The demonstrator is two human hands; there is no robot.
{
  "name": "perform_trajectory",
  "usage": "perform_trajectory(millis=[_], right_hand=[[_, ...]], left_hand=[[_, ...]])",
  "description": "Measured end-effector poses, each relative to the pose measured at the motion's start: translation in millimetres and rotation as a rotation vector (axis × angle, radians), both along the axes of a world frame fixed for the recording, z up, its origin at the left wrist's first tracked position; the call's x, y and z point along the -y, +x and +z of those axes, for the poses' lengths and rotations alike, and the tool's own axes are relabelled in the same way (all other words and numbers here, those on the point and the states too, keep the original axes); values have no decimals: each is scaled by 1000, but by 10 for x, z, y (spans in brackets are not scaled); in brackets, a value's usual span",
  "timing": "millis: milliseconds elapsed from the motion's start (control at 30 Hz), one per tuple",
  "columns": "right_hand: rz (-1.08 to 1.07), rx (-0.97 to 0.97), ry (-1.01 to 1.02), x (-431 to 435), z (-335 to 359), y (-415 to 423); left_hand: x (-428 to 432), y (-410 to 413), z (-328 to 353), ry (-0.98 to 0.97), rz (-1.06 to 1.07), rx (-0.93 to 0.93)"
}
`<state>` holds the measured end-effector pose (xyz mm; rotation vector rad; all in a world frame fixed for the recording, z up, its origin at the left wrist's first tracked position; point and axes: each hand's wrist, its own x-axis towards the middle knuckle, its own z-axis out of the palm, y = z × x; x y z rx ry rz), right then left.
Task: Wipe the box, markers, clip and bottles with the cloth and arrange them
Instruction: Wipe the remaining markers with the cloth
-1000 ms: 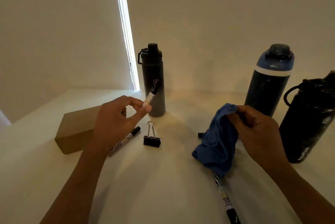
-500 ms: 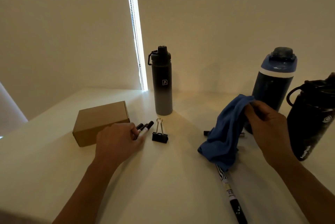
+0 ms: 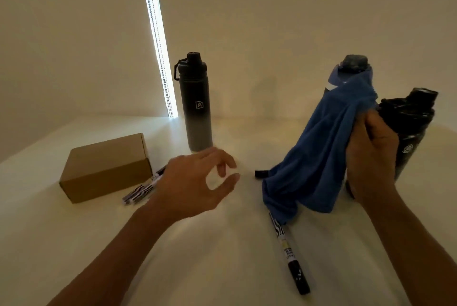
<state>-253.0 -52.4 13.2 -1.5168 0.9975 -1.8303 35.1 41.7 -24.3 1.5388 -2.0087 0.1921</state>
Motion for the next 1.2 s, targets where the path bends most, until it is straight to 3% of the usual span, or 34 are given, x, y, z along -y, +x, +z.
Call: perform_trajectory(millis=[133,300,700,767,867,1000,1200], right_hand=[[23,-166,24,37,-87,52],[-40,-301,89,199,-281,6],[-16,-315,184,261,-477,104],[-7,-339,171,235,-503,132],[15,-374,119,171,-531,203],[95,-272,149,50,-483,295],[369,36,362,5,-530,380]], left_hand=[[146,-338,-25,184,-375,93],[343,-492,-172,343,-560,141],[220,-519,-337,343,-603,159],[232,-502,-337,332,-598,91],[212,-407,-229,324,-591,-183],[294,-179,-143,246,-311,-580],[353,-202,-266,55,-101,-659]])
